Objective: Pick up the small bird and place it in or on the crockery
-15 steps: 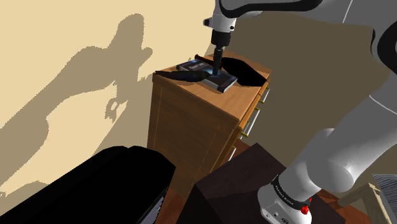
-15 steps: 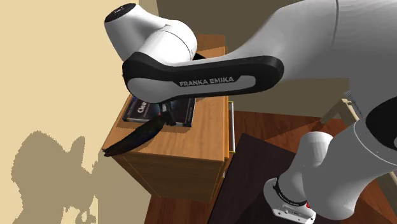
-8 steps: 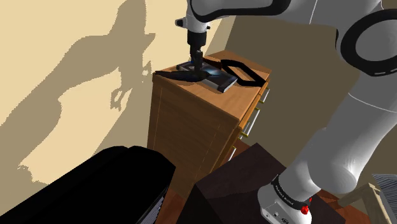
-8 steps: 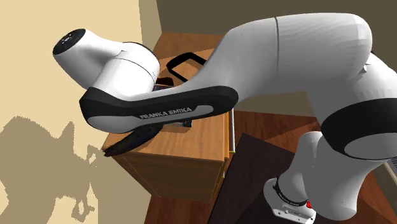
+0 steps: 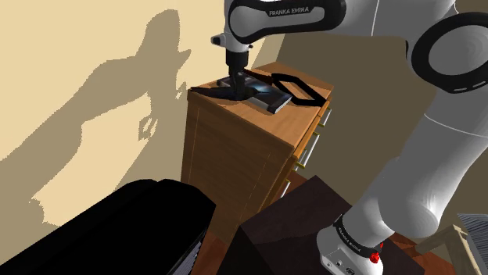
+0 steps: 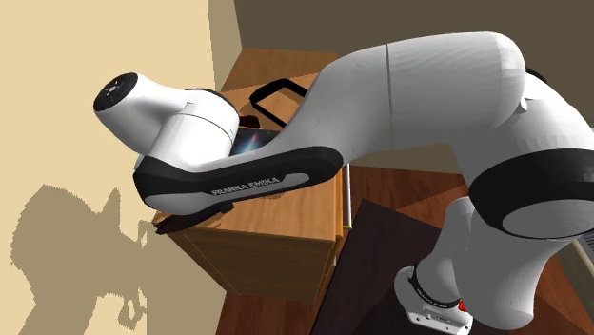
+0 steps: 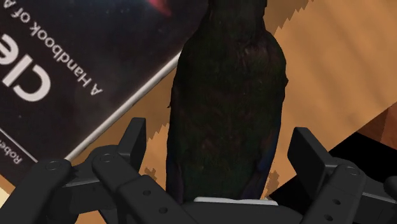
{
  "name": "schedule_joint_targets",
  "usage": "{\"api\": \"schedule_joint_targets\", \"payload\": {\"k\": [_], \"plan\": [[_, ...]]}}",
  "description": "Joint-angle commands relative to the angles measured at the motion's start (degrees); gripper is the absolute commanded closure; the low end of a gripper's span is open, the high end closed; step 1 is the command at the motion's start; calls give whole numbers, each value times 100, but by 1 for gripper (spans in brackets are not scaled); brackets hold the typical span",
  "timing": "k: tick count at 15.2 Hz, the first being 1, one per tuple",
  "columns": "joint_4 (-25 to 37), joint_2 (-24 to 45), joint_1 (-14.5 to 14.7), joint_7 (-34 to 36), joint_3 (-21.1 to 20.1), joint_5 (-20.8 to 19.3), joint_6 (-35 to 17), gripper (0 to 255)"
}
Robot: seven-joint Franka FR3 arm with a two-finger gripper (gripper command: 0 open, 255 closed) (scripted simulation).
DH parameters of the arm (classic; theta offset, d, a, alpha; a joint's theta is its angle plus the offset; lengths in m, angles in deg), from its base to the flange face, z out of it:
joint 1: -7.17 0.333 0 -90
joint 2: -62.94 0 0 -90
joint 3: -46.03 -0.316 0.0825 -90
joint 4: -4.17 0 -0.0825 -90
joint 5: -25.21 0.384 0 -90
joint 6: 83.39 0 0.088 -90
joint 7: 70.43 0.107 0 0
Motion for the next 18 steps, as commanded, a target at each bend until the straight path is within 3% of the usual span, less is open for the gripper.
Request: {"api": "schedule_joint_targets", "payload": {"k": [1,8,9,18], "plan": [[-117,-4,-3,14,2,-4,-114,0],[-114,-3,-3,14,2,-5,-113,0],[-114,-3,-3,14,2,-5,-113,255],[-115,-3,-3,14,2,-5,-114,255]]}}
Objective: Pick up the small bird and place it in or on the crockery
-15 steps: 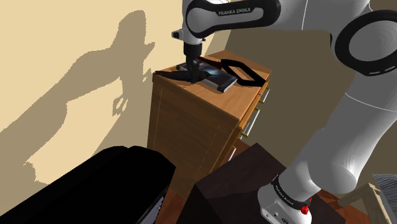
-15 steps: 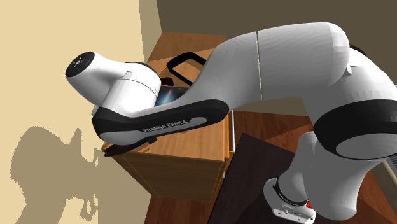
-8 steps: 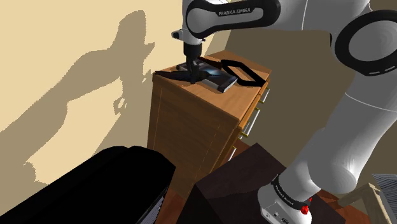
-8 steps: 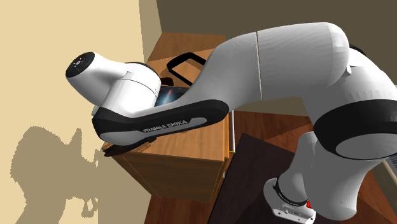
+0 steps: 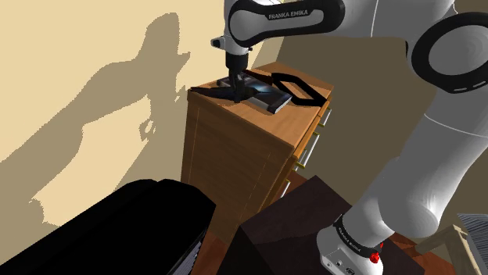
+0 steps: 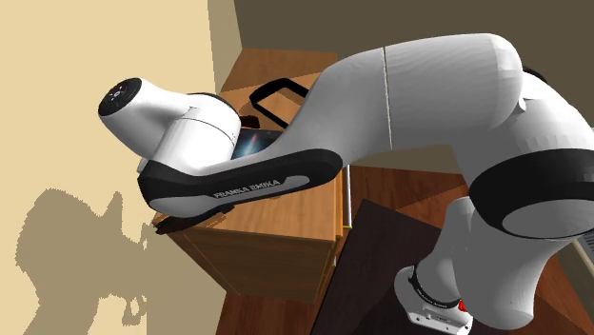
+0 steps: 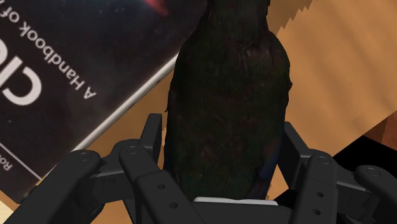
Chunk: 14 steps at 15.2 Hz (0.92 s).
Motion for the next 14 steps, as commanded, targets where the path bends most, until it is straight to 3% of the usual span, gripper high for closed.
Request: {"api": "schedule_joint_targets", "payload": {"k": [1,14], "plan": [[57,-13,1,-11,-1,4,70,255],[977,-71,18,-152,-9,30,1039,255]]}}
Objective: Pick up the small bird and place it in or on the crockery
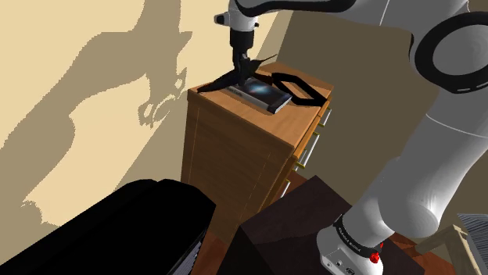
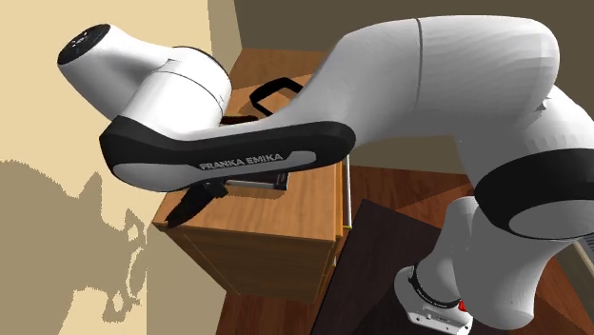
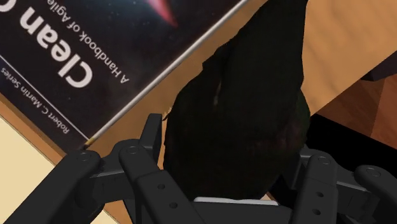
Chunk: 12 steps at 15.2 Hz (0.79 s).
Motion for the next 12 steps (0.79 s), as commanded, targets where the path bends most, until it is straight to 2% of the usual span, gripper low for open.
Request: {"api": "schedule_joint_targets", "payload": {"k": [1,9,12], "plan": [[175,9,1,-28,1,2,163,255],[902,101,15,-116,-3,1,792,255],[610,-102,-211,-478,155,-10,641,255]]}}
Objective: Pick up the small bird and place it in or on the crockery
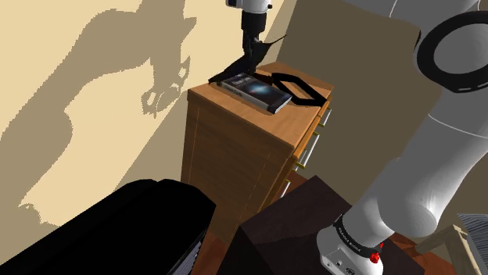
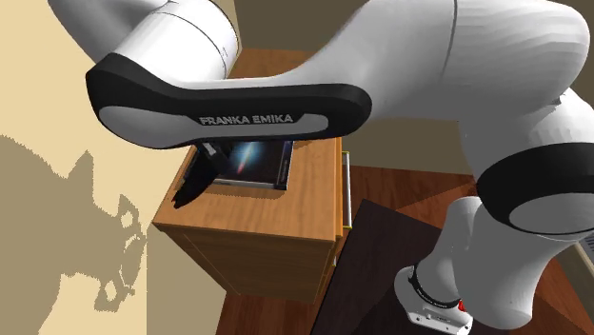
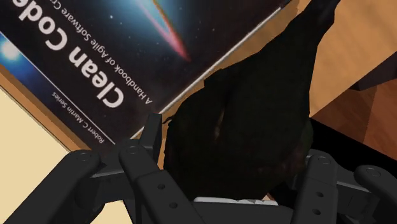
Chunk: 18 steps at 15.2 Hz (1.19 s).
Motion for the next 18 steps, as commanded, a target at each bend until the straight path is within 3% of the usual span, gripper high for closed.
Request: {"api": "schedule_joint_targets", "payload": {"k": [1,9,18], "plan": [[-65,-54,-133,-230,99,-9,-52,255],[-418,-277,-716,-1236,562,-50,-363,255],[-239,-76,-1385,-2414,1097,-12,-602,255]]}}
